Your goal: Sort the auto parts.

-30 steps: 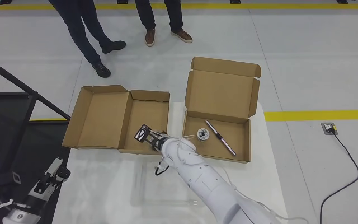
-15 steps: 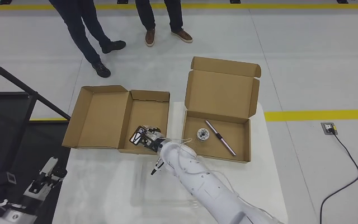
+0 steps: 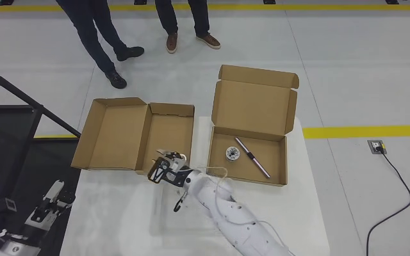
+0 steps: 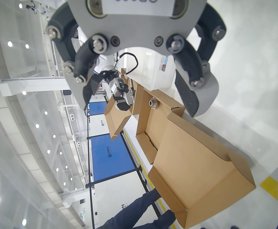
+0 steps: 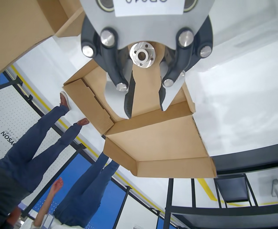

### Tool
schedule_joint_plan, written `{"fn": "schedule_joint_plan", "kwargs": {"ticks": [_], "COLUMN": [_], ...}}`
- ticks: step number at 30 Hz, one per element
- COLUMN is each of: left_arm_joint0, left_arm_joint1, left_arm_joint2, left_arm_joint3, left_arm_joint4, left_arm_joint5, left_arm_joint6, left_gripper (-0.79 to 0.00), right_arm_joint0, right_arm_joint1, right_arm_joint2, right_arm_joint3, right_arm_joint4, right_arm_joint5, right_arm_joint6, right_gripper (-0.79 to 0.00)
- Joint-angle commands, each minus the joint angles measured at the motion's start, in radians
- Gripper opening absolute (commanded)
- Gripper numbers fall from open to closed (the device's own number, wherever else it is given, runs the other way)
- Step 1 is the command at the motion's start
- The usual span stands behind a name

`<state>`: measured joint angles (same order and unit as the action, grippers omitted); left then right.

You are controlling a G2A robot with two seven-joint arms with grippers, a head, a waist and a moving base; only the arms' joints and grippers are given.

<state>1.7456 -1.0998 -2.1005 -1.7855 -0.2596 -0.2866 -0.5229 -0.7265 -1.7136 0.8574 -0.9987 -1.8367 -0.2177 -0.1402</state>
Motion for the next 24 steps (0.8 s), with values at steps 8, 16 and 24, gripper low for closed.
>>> {"fn": "schedule_joint_plan", "kwargs": {"ticks": [8, 16, 24], "left_arm_joint0": [0.004, 0.015, 0.027], "left_arm_joint1": [-0.002, -0.005, -0.009], "left_arm_joint2": [-0.002, -0.003, 0.003], "left_arm_joint3": [-0.002, -0.009, -0.033], "left_arm_joint4": [-0.010, -0.016, -0.015], "left_arm_joint5": [-0.008, -0.019, -0.019], "left_arm_joint6": [-0.004, -0.006, 0.001], "left_gripper": [0.000, 0.000, 0.000], "right_arm_joint0": [-0.251, -0.468, -0.563], "right_arm_joint1": [0.077, 0.137, 0.164], "right_arm_joint2": [0.102, 0.195, 0.242], "right_arm_joint3": [-0.357, -0.577, -0.652], "right_arm_joint4": [-0.134, -0.229, -0.261], "right_arm_joint5": [-0.081, -0.170, -0.209], "right_arm_joint6": [0.000, -0.070, -0.128], "right_gripper": [-0.471, -0.148, 0.000]}}
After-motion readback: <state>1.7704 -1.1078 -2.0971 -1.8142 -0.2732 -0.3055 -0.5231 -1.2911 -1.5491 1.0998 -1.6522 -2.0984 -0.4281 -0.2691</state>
